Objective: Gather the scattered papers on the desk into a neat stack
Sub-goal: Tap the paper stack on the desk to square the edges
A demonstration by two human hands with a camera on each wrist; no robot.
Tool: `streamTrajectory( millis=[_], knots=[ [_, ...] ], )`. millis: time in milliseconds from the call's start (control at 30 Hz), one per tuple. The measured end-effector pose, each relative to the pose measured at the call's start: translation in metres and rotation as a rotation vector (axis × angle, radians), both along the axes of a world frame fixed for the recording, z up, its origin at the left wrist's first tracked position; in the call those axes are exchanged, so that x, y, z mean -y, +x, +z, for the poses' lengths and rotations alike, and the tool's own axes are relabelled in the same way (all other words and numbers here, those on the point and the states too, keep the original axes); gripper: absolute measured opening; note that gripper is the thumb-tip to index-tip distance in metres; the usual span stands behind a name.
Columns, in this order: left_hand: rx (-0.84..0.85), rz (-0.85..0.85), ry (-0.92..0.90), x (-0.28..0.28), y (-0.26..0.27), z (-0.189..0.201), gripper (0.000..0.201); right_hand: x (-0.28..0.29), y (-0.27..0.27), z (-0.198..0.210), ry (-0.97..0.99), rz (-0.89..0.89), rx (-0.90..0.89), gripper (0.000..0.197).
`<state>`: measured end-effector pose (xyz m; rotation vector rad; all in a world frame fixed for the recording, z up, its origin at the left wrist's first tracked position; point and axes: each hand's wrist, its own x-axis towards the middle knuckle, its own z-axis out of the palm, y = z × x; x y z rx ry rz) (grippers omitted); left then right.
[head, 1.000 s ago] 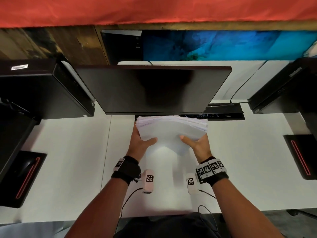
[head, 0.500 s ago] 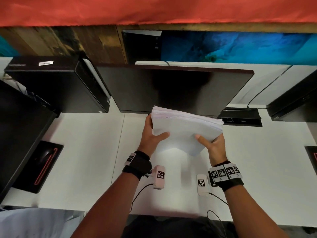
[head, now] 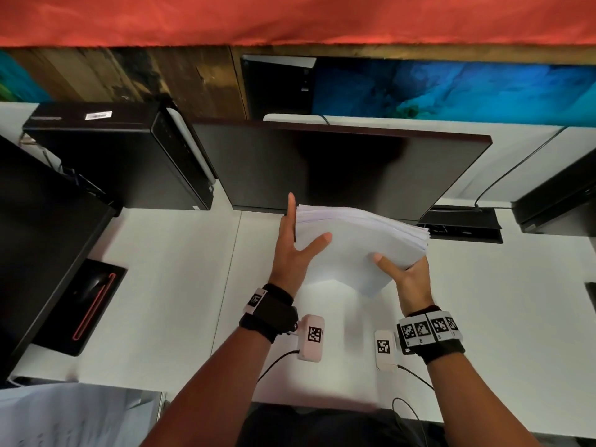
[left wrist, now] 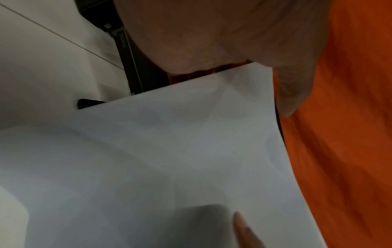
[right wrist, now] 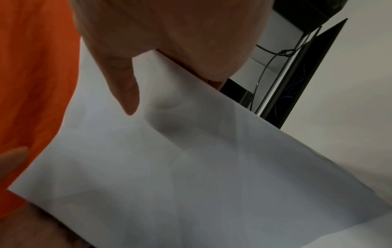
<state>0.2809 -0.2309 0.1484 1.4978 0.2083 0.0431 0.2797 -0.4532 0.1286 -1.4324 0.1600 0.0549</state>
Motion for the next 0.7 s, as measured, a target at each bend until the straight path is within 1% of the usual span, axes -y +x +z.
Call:
streamTrajectory(
  millis=[100,167,267,333,433,500,567,600,633,700],
  knots=[
    [-0.002,0.196,-0.029,0.011,0.003,0.011,0.065,-0.001,0.000,0.000,0.019,-0.008,-0.007,0.068],
    [-0.036,0.277,-0.058,0.020,0.007,0.020,0.053,-0.002,-0.001,-0.001,0.015,-0.017,-0.007,0.067],
    [-0.062,0.330,-0.100,0.026,0.015,0.027,0.033,-0.001,-0.001,-0.005,-0.011,-0.036,-0.026,0.064],
    [-0.050,0.335,-0.105,0.026,0.018,0.030,0.027,0.000,-0.001,-0.006,-0.018,-0.052,-0.032,0.063],
    [-0.050,0.291,-0.096,0.026,0.019,0.031,0.027,0.001,0.000,-0.004,-0.026,-0.068,-0.030,0.062],
    [-0.061,0.251,-0.104,0.025,0.018,0.030,0.035,0.001,-0.001,-0.003,-0.025,-0.068,-0.024,0.062],
    [-0.094,0.217,-0.228,0.019,0.018,0.027,0.045,0.001,-0.001,-0.002,-0.036,-0.069,-0.013,0.061],
    [-0.116,0.195,-0.322,0.015,0.019,0.024,0.048,0.001,-0.001,-0.001,-0.038,-0.073,-0.010,0.061],
    [-0.142,0.182,-0.378,0.012,0.019,0.021,0.049,0.001,-0.002,-0.001,-0.036,-0.078,-0.010,0.061],
    [-0.180,0.152,-0.360,0.009,0.019,0.016,0.049,0.000,-0.003,0.001,-0.020,-0.080,-0.019,0.062]
  ],
)
